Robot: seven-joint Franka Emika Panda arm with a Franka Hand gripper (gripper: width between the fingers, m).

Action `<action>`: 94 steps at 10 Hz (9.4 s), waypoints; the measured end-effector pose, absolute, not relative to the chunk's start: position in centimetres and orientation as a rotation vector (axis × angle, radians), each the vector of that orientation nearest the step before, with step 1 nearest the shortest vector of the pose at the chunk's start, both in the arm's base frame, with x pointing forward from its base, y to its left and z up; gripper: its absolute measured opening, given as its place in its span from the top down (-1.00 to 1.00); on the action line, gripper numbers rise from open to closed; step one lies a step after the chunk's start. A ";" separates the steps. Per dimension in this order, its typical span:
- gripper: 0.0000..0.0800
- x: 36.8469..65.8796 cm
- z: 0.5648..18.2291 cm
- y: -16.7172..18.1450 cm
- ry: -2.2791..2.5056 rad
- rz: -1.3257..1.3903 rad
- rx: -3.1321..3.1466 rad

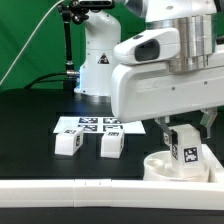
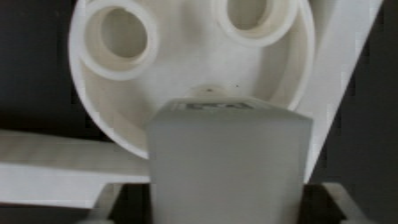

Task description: Assemble stool

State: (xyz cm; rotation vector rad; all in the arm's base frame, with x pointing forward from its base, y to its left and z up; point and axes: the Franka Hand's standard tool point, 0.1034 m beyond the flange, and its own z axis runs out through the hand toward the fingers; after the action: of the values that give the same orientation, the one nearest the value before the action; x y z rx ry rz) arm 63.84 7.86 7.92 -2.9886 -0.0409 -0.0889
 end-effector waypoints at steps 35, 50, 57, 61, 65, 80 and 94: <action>-0.62 64.6 9.9 11.9 0.613 -0.067 -2.815; -0.62 64.6 9.2 10.7 -1.327 -0.252 -2.712; -0.62 64.7 7.8 9.2 -2.107 -0.236 -2.305; -0.62 64.7 7.3 9.1 -2.171 -0.232 -2.262; 0.13 64.5 7.2 9.0 -2.107 -0.223 -2.312; 0.14 64.0 7.0 7.9 -0.435 -0.394 -2.956; -0.48 64.0 7.5 6.1 0.636 -0.568 -2.823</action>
Offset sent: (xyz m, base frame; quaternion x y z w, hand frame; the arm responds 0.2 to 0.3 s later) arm -0.0102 0.0100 -0.0059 0.0263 -0.0079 0.2722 0.9618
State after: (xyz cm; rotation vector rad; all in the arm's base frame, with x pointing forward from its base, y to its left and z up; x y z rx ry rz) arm 63.97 6.08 7.46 -2.8235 0.6358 -0.5680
